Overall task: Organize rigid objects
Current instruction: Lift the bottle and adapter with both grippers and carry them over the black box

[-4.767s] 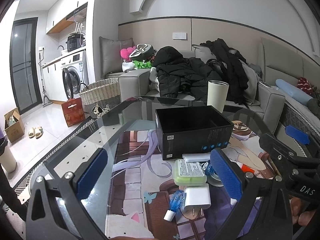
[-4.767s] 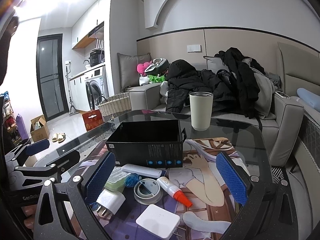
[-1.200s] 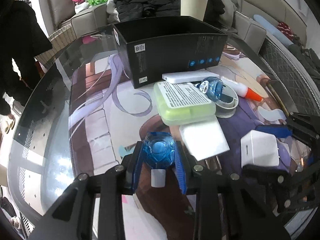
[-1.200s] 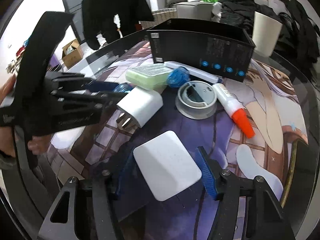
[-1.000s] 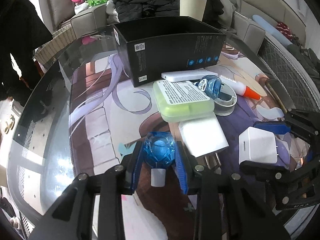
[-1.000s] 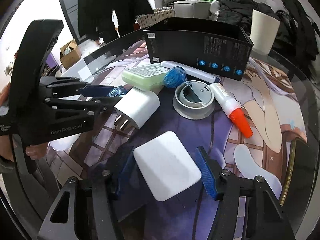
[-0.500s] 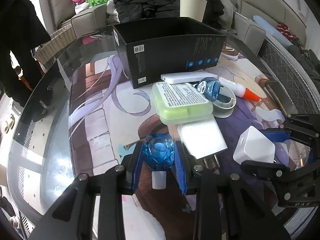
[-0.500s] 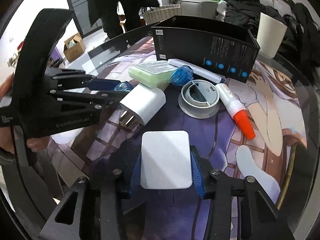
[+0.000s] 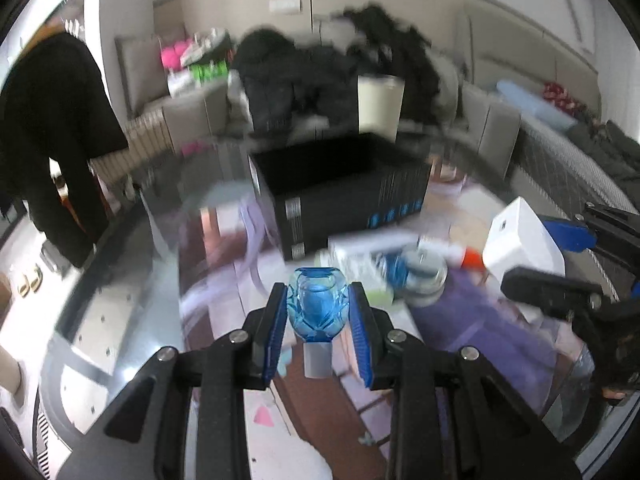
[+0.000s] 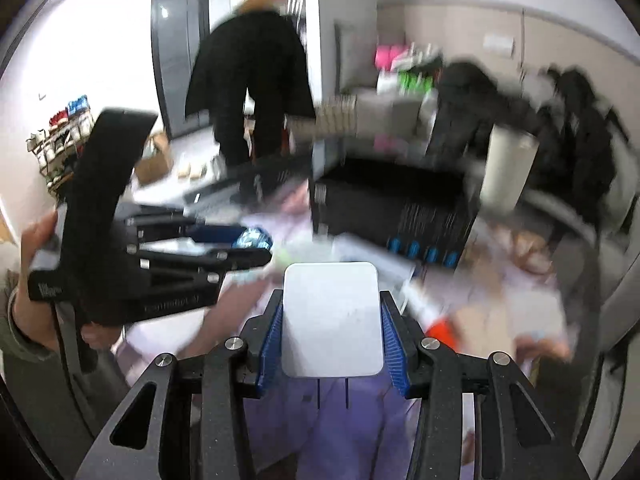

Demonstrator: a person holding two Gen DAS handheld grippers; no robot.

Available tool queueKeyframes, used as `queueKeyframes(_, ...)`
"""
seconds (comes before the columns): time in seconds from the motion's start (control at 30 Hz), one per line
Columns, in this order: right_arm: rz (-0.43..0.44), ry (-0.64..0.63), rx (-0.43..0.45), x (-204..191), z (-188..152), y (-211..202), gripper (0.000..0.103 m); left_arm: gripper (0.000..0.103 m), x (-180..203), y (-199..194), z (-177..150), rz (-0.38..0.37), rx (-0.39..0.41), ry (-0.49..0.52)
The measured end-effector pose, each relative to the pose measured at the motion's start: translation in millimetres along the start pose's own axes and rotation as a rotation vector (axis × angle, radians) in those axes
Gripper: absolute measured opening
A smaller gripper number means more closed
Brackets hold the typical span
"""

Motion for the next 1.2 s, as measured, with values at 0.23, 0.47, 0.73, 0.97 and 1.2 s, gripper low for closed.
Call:
queueKeyframes(0.23, -0.057, 0.022, 0.240, 8, 21, -52, 0.045, 0.029, -1, -54, 11, 0.012, 0.246, 0.014)
queueKeyframes(0.47, -0.058, 0.021, 0.291, 5, 37, -64, 0.045, 0.029, -8, -61, 25, -0.001, 0.279, 0.001)
queueKeyframes(0.73, -0.080, 0.047, 0.362, 16, 71, -73, 0.045, 0.029, -14, -65, 61, 0.013, 0.343, -0.015)
queueKeyframes(0.97, -0.121, 0.098, 0.404, 43, 121, -64, 0.045, 0.029, -29, -55, 108, 0.011, 0.393, -0.067)
queueKeyframes(1.2, -0.151, 0.163, 0.413, 77, 170, -43, 0.045, 0.029, -58, -31, 138, 0.022, 0.386, -0.162)
Point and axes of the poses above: each gripper's, at about its wrist camera, not at the fingertips, and y roughly the way its jaws point, x to its right, z to its top, the point moved 6 cm from there along y, roughly the way its jaws point, and after that the axes turned 15 degrees about -x, right-handed, at the moved point
